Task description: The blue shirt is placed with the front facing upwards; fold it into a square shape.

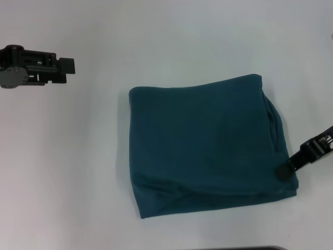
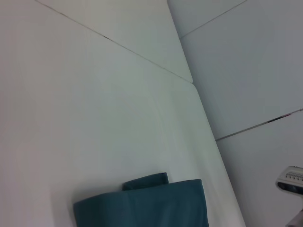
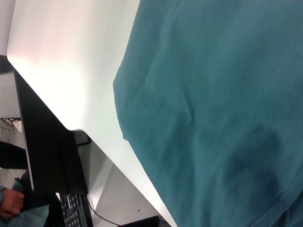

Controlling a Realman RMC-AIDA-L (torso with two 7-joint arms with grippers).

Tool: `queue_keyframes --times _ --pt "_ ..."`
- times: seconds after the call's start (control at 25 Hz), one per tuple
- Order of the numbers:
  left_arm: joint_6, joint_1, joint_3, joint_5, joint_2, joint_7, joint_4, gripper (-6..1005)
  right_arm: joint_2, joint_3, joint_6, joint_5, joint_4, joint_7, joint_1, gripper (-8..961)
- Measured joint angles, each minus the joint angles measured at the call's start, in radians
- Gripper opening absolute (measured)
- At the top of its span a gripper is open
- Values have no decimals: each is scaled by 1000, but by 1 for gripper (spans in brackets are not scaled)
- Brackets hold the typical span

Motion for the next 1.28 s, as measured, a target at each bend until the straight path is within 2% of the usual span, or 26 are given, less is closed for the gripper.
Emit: queue_keyframes --times 0.12,0.28,0.44,0.68,1.28 --pt "0 4 -3 0 0 0 6 506 -13 28 -22 0 -15 6 5 19" --pt "0 6 -6 1 0 0 9 506 -18 48 -44 4 -63 22 4 30" --pt "3 7 -7 1 0 0 10 506 -16 31 -46 -8 -66 28 3 49" --pt "3 2 -8 1 0 0 10 506 1 21 -23 -85 -55 31 0 78" --pt "-2 -8 -10 -5 -1 0 9 507 1 15 29 -106 -27 65 8 151"
